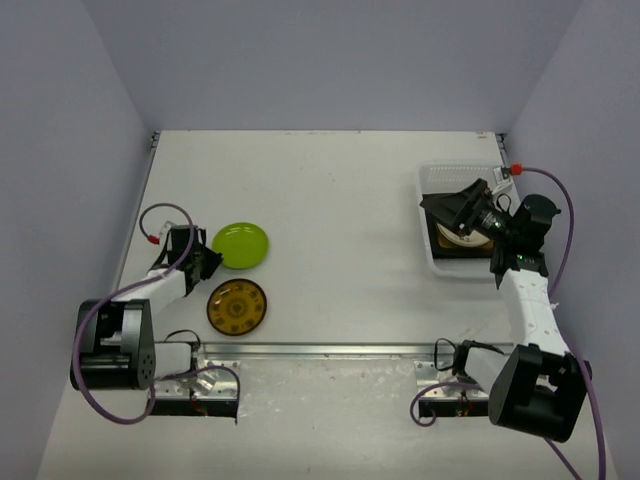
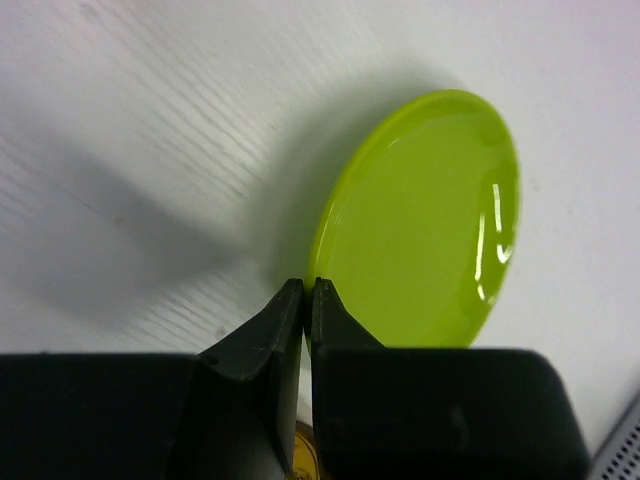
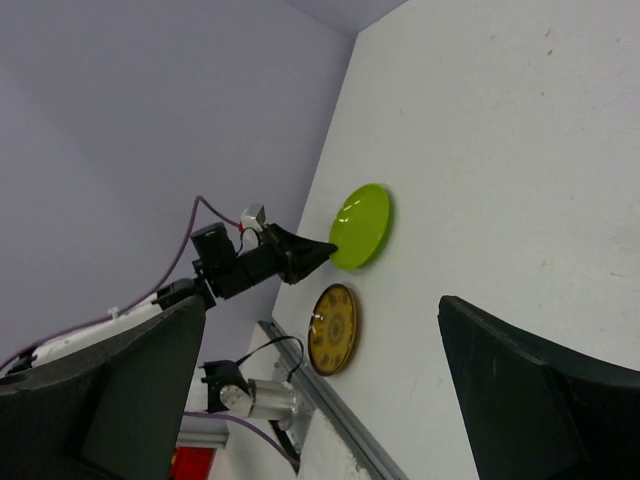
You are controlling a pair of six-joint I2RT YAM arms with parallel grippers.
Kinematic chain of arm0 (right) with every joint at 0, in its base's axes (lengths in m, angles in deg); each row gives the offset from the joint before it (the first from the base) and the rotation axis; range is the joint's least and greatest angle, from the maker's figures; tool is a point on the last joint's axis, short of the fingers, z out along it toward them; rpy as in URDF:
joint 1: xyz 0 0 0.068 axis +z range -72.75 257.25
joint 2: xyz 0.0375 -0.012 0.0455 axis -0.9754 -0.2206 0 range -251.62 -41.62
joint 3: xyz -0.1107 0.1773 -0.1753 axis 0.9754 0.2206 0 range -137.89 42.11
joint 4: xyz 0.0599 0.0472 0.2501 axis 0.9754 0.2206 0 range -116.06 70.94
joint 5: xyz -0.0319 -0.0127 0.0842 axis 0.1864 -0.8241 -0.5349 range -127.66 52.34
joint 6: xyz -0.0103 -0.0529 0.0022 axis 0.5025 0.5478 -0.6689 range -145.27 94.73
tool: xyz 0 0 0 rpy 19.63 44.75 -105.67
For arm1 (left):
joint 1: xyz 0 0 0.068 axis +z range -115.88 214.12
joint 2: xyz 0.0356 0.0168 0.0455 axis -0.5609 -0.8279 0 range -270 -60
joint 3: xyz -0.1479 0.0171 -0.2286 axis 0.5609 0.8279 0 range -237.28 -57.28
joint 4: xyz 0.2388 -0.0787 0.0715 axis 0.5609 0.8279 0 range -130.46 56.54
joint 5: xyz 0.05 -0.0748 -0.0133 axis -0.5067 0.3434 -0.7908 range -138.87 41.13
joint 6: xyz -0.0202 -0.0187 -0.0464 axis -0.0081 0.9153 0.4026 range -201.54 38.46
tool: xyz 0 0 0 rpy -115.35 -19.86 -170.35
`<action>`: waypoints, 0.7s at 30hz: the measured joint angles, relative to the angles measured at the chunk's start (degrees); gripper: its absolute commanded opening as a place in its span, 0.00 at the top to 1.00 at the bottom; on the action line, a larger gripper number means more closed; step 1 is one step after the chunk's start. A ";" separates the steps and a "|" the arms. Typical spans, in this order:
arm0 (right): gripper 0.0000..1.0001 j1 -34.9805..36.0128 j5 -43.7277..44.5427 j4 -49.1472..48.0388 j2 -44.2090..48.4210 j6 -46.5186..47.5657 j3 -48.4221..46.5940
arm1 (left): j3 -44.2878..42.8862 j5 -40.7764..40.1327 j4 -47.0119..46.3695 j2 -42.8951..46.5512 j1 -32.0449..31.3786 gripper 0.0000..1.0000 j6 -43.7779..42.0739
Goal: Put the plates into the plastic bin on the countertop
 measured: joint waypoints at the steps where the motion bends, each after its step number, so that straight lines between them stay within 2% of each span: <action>1: 0.01 0.16 0.41 1.06 -0.12 0.44 -0.22 | 0.80 1.45 -0.79 1.46 0.00 1.00 -0.21; 4: 0.01 2.89 3.15 5.44 -0.96 3.05 -2.22 | 2.75 6.12 -3.30 6.99 -0.75 1.00 -1.02; 8: 0.01 13.59 8.89 11.50 -4.61 8.67 -7.98 | 1.86 9.11 -5.55 13.99 -6.96 1.00 -2.21; 11: 0.01 21.97 12.88 13.96 -10.39 12.53 -12.80 | -1.03 14.20 -9.20 14.56 -12.88 1.00 -2.93; 13: 0.02 26.35 15.32 15.86 -15.39 15.34 -15.64 | -2.78 20.53 -12.26 12.40 -14.87 1.00 -2.71; 18: 0.30 31.47 18.46 20.50 -27.67 20.31 -20.86 | -5.13 31.12 -16.75 5.98 -18.02 1.00 -1.48; 21: 0.54 33.26 18.61 22.03 -31.86 21.53 -21.38 | -5.15 34.10 -17.34 5.74 -19.19 1.00 -1.24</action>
